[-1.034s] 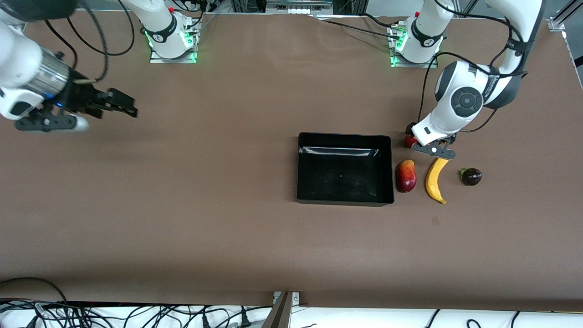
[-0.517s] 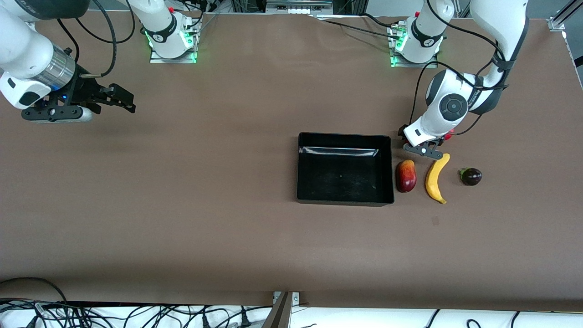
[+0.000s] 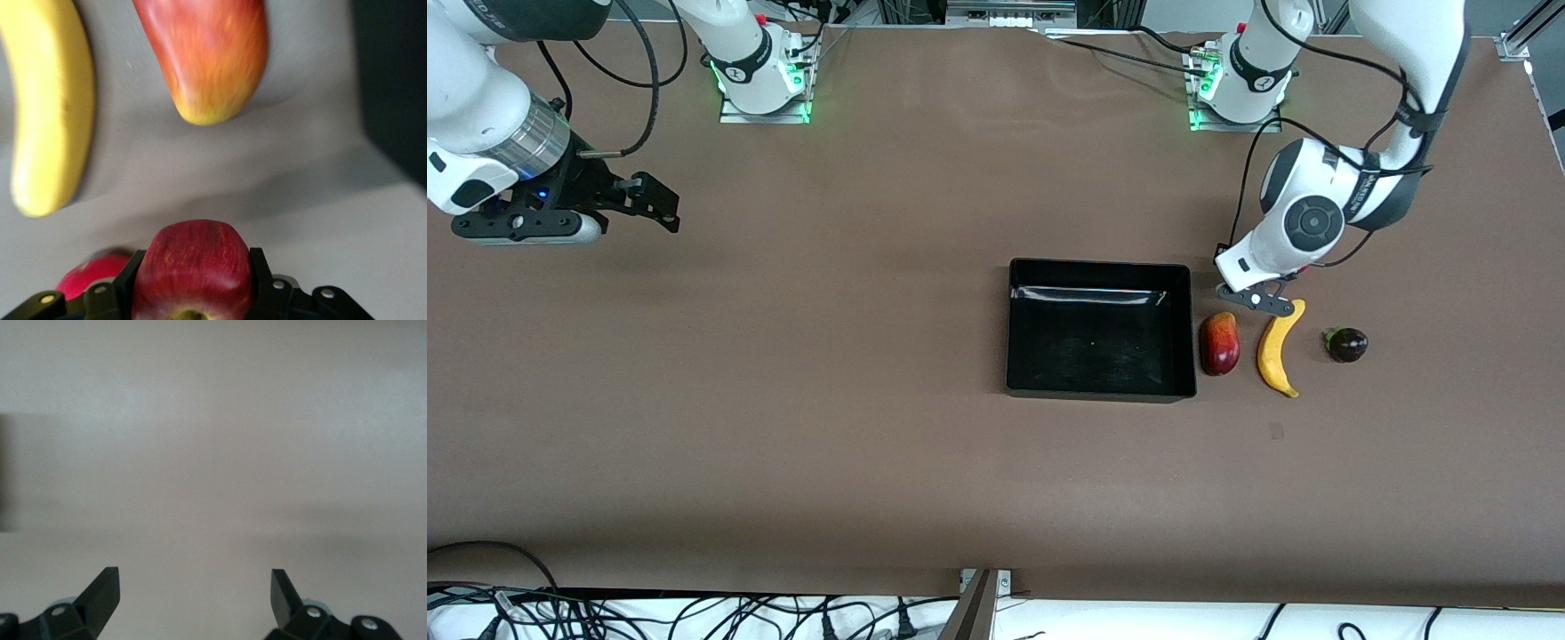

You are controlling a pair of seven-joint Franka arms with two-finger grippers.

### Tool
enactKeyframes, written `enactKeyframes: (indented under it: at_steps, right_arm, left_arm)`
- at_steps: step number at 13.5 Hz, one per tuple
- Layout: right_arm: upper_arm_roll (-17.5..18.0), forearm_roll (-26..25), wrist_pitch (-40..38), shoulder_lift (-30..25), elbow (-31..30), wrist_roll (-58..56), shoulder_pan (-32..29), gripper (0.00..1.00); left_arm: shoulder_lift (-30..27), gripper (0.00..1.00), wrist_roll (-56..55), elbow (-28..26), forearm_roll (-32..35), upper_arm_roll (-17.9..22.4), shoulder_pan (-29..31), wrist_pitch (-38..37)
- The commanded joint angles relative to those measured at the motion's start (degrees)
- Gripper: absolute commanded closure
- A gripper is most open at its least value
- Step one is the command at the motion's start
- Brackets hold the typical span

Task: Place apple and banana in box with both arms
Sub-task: 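Close the left gripper on the small red apple and lift it, then carry the apple into the black tray and open the left gripper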

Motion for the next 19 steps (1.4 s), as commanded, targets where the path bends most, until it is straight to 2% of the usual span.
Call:
enactKeyframes:
  at_steps: [1,3,5,11,14,15,16,17,19]
  right_arm:
    - [0.8,-2.0,-0.8,4.1,2.8,-0.8,0.0,0.0]
    - [0.7,-1.3,-0.2,5.4,3.9,-0.8,-0.1,0.0]
    - [0.7,-1.1,0.4,5.8,4.5,-0.6,0.1,0.0]
    - [0.7,-1.0,1.5,6.4,4.5,-0.7,-0.4,0.0]
    - [0.7,-1.0,1.5,6.5,4.5,-0.6,-0.3,0.0]
    - [0.7,-1.0,1.4,6.5,4.5,-0.6,-0.3,0.0]
    - [0.7,-1.0,1.4,6.5,4.5,-0.6,-0.3,0.0]
    - [0.7,-1.0,1.4,6.5,4.5,-0.6,-0.3,0.0]
    - [0.7,-1.0,1.5,6.5,4.6,-0.7,-0.3,0.0]
  left_arm:
    - [0.5,0.93,0.2,14.9,-3.7,-2.3,-0.5,-15.3]
    - [3.5,0.93,0.1,22.6,-7.2,-4.0,-1.0,-15.9]
    - [7.1,0.93,-1.9,27.2,-10.2,-5.0,-2.6,-15.7]
    - [17.5,0.92,-4.3,26.3,-10.9,-5.0,-8.2,-6.0]
    - [20.9,0.9,-4.6,26.3,-10.2,-5.0,-8.4,-4.4]
    - [21.5,0.82,-4.6,26.2,-10.2,-5.0,-8.6,-3.8]
    - [21.8,0.48,-4.5,26.2,-10.1,-5.0,-8.6,-3.7]
    - [21.8,0.0,-4.6,26.3,-10.2,-5.0,-8.6,-3.7]
    - [19.7,0.0,-4.1,27.1,-10.1,-5.0,-8.2,-6.0]
